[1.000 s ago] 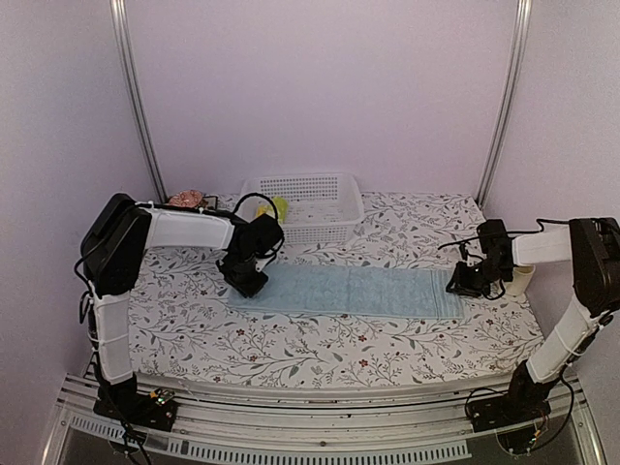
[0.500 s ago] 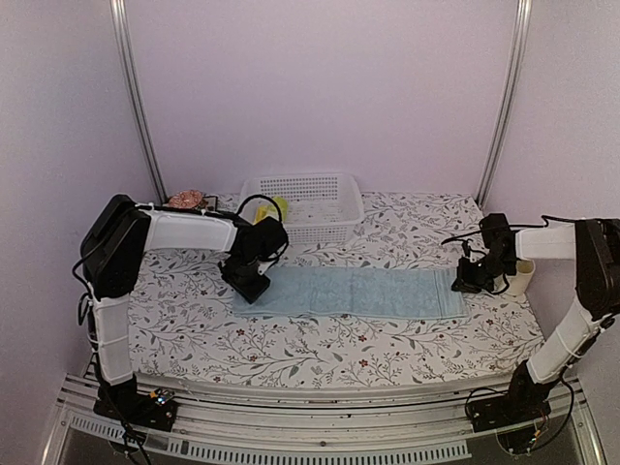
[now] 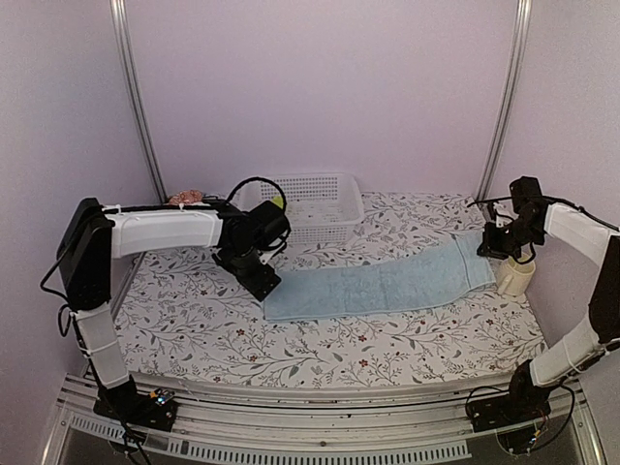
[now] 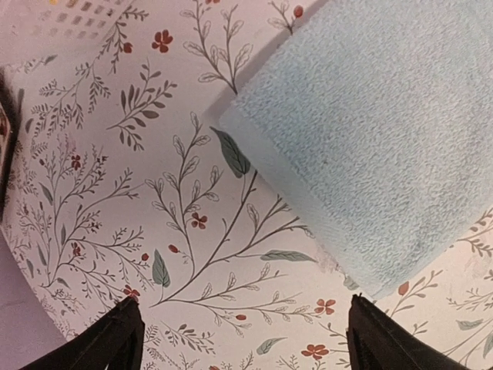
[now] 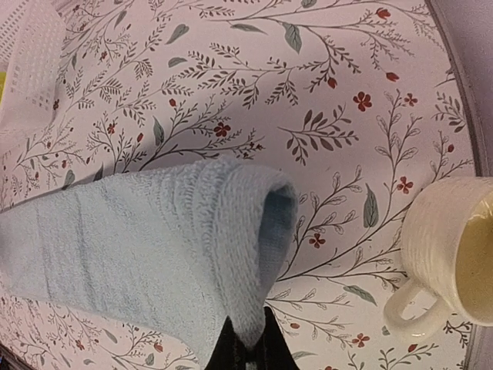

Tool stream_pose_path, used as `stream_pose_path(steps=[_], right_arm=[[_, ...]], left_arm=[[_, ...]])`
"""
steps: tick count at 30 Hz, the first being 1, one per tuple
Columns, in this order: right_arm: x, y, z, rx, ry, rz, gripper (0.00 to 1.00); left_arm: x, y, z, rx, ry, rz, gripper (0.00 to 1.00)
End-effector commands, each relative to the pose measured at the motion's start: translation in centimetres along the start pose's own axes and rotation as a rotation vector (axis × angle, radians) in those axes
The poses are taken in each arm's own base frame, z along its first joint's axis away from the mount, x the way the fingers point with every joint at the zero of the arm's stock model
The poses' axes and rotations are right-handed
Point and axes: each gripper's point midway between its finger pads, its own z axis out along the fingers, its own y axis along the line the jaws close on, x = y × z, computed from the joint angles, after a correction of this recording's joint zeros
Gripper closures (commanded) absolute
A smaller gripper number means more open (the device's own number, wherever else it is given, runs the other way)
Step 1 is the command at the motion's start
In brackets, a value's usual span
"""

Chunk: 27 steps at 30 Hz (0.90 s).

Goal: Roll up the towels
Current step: Fold the towel at the center of the board.

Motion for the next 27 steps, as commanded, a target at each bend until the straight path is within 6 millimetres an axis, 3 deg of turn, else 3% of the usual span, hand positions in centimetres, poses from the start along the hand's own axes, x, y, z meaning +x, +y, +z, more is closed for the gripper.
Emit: stream_pose_path(steps=[1, 4, 6, 7, 10, 12, 18, 27], right_arm=[[-2.5, 0.6, -2.8, -0.017, -0.072, -0.034, 0.98], [-3.8, 4.3, -3.5, -0.180, -0.097, -0.059, 0.98], [-2.9, 7.1, -2.6, -0.245, -0.057, -0.115, 0.98], [-3.4, 9.0, -2.9, -0.284, -0.063, -0.161, 0.98], [-2.1, 13.5, -2.7, -0.390, -0.032, -0.241, 0.98], [-1.5, 15.7, -2.9, -0.435, -0.031, -0.271, 0.98], [0.6, 21.4, -3.0, -0.571, 0.007, -0.339, 0.98], [2.1, 27.6, -2.5, -0.697, 0.046, -0.404, 0.98]], left_arm=[[-0.2, 0.5, -1.0, -0.020, -0.005, -0.014, 0.06], [-0.2, 0.5, -1.2, -0.011, -0.014, -0.039, 0.03], [-0.1, 0.6, -1.4, -0.013, -0.019, -0.050, 0.03], [-0.1, 0.7, -1.4, -0.016, -0.019, -0.056, 0.03], [0.0, 1.0, -1.7, -0.008, -0.032, -0.074, 0.03], [0.1, 1.3, -1.8, -0.008, -0.040, -0.084, 0.03], [0.3, 2.0, -2.1, -0.023, -0.048, -0.089, 0.03], [0.7, 2.2, -1.7, -0.032, -0.041, -0.092, 0.03]])
